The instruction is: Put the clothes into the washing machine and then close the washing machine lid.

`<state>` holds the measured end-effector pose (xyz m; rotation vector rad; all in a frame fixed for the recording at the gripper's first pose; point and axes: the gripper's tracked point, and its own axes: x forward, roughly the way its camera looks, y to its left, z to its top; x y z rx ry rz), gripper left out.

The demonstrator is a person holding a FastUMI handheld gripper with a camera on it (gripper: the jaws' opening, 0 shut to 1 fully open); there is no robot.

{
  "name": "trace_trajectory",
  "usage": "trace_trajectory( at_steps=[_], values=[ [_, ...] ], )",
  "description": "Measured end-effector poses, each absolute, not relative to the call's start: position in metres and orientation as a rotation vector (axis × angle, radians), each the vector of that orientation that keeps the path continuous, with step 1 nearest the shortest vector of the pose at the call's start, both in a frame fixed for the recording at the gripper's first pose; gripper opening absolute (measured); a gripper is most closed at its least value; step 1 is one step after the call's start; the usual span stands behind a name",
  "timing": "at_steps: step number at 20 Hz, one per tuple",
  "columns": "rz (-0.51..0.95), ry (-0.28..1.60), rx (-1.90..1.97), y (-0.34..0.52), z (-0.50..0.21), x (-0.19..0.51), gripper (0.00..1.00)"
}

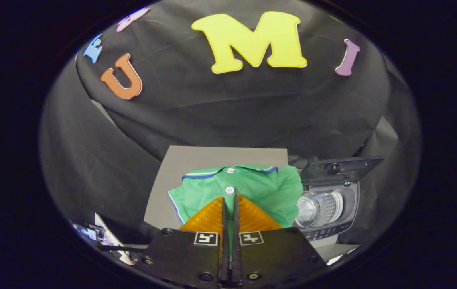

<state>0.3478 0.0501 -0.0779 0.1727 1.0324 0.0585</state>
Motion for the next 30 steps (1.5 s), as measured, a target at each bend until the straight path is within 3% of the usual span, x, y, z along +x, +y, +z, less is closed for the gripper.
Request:
trace_trajectory(
  at_steps=[22,30],
  values=[
    [-0.229,0.895,0.169,-0.115,0.002,0.233,0.06],
    [-0.235,0.913,0.187,-0.181,-0.001,0.216,0.06]
  ],
)
